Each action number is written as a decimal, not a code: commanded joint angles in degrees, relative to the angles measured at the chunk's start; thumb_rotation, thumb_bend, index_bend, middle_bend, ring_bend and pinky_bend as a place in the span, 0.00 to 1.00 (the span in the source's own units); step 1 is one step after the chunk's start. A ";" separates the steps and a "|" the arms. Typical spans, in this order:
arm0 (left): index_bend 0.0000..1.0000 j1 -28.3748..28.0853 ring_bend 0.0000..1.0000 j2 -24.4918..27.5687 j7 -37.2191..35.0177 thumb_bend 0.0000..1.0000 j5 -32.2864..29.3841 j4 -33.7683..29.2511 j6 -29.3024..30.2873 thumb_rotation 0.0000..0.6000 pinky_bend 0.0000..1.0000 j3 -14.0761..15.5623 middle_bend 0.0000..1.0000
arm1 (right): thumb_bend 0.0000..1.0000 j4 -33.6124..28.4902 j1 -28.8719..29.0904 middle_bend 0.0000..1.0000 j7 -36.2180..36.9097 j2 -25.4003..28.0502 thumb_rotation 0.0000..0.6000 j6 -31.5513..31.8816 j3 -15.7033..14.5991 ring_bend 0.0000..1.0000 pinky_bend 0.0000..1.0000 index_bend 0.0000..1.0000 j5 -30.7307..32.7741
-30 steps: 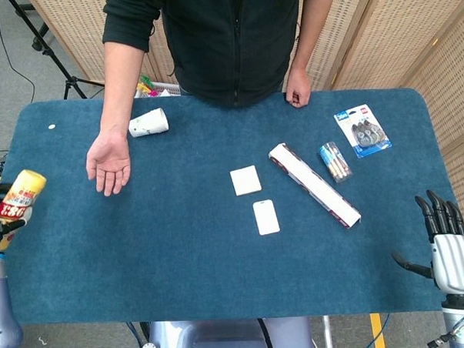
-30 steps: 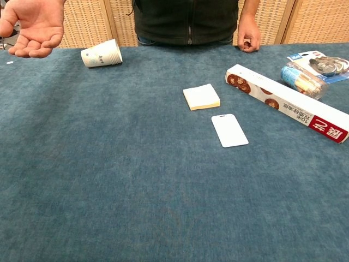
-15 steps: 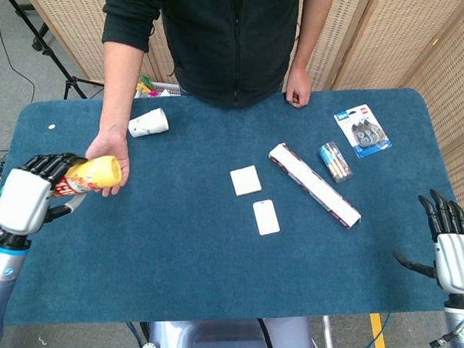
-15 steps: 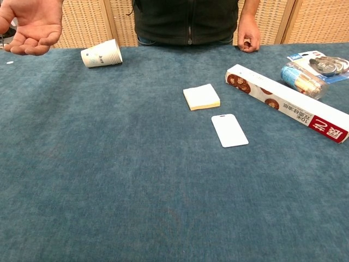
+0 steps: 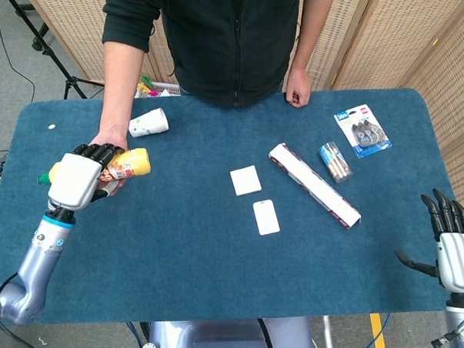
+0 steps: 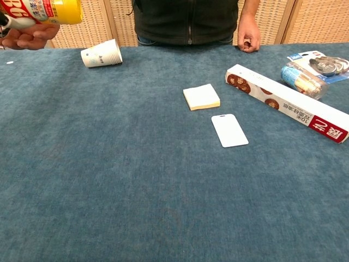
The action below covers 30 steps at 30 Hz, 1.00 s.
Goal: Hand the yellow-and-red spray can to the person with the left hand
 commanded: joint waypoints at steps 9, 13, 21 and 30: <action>0.00 0.30 0.00 0.43 -2.10 0.00 -7.24 -4.91 -0.99 1.00 0.03 -1.28 0.00 | 0.00 0.02 0.04 0.00 0.34 0.09 1.00 -0.20 0.17 0.00 0.00 0.00 0.45; 0.00 1.05 0.00 4.10 -0.73 0.00 -8.93 -9.58 -1.93 1.00 0.00 -1.00 0.00 | 0.00 -0.16 0.06 0.00 0.31 0.10 1.00 -0.32 0.05 0.00 0.00 0.00 0.37; 0.00 4.16 0.00 10.57 -3.92 0.00 -7.87 -17.73 2.46 1.00 0.00 -1.51 0.00 | 0.00 -0.50 -0.14 0.00 0.53 0.29 1.00 -0.06 0.06 0.00 0.00 0.00 0.42; 0.00 13.10 0.00 14.70 -7.10 0.00 -4.55 -19.78 8.90 1.00 0.00 5.36 0.00 | 0.00 -0.59 -0.17 0.00 0.34 0.11 1.00 0.18 -0.14 0.00 0.00 0.00 -0.22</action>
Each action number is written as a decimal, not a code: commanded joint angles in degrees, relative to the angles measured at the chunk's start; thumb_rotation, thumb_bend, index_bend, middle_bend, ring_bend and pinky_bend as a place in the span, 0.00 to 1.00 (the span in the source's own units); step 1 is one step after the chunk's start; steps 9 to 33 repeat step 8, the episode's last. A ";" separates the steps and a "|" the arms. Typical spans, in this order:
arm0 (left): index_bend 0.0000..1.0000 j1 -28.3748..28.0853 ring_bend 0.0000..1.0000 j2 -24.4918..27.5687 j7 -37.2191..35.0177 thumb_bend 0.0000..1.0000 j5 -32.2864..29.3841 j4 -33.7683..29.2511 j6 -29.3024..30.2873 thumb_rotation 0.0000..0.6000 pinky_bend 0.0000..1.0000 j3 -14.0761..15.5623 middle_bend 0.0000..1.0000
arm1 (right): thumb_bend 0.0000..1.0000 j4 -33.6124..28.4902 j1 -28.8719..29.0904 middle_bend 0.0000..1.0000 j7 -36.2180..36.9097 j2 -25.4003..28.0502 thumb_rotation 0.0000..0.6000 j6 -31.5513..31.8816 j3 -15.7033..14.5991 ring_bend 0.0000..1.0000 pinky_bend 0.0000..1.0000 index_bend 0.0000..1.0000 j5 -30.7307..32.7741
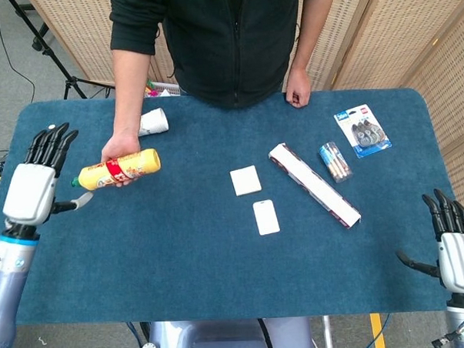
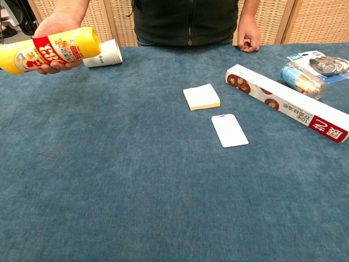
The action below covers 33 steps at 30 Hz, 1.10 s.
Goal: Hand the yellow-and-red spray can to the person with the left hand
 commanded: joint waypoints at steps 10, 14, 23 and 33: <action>0.00 9.96 0.00 -5.12 -5.79 0.00 -0.43 9.04 5.73 1.00 0.00 8.35 0.00 | 0.00 0.08 -0.30 0.00 -0.15 -0.10 1.00 0.73 -0.16 0.00 0.00 0.00 -0.60; 0.00 9.96 0.00 -5.12 -5.79 0.00 -0.43 9.04 5.73 1.00 0.00 8.35 0.00 | 0.00 0.08 -0.30 0.00 -0.15 -0.10 1.00 0.73 -0.16 0.00 0.00 0.00 -0.60; 0.00 9.96 0.00 -5.12 -5.79 0.00 -0.43 9.04 5.73 1.00 0.00 8.35 0.00 | 0.00 0.08 -0.30 0.00 -0.15 -0.10 1.00 0.73 -0.16 0.00 0.00 0.00 -0.60; 0.00 9.96 0.00 -5.12 -5.79 0.00 -0.43 9.04 5.73 1.00 0.00 8.35 0.00 | 0.00 0.08 -0.30 0.00 -0.15 -0.10 1.00 0.73 -0.16 0.00 0.00 0.00 -0.60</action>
